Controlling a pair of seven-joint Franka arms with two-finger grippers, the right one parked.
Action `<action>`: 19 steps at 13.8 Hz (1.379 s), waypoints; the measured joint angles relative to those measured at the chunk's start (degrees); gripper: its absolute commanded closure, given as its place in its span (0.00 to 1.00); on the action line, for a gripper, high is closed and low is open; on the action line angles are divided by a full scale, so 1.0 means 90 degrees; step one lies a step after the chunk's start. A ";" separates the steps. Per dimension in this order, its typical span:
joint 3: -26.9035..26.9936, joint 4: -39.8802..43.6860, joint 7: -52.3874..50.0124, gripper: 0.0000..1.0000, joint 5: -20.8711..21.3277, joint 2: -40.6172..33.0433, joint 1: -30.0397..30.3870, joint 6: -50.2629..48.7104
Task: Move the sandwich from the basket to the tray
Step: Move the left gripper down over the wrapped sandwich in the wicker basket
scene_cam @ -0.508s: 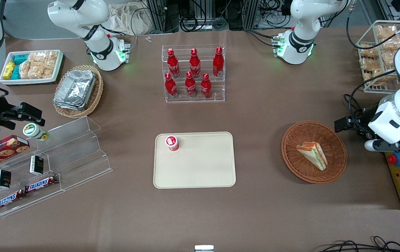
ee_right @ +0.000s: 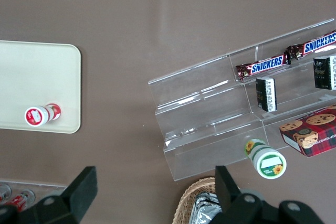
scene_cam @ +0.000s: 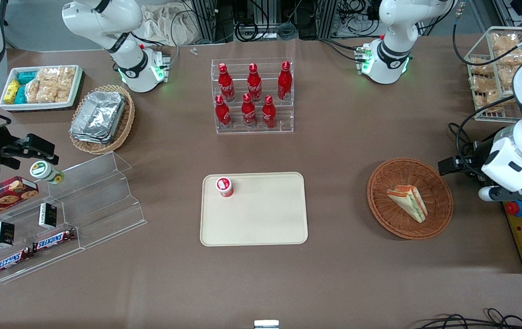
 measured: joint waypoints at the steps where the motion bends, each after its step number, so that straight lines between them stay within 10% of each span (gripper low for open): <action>1: -0.0002 -0.0011 -0.0318 0.00 0.0040 0.0073 -0.0010 0.0044; 8: -0.0011 -0.1419 -0.3199 0.00 0.0086 0.0293 -0.0033 0.2075; 19: 0.0059 -0.2211 -0.4007 0.00 0.0208 0.1077 -0.0006 0.3178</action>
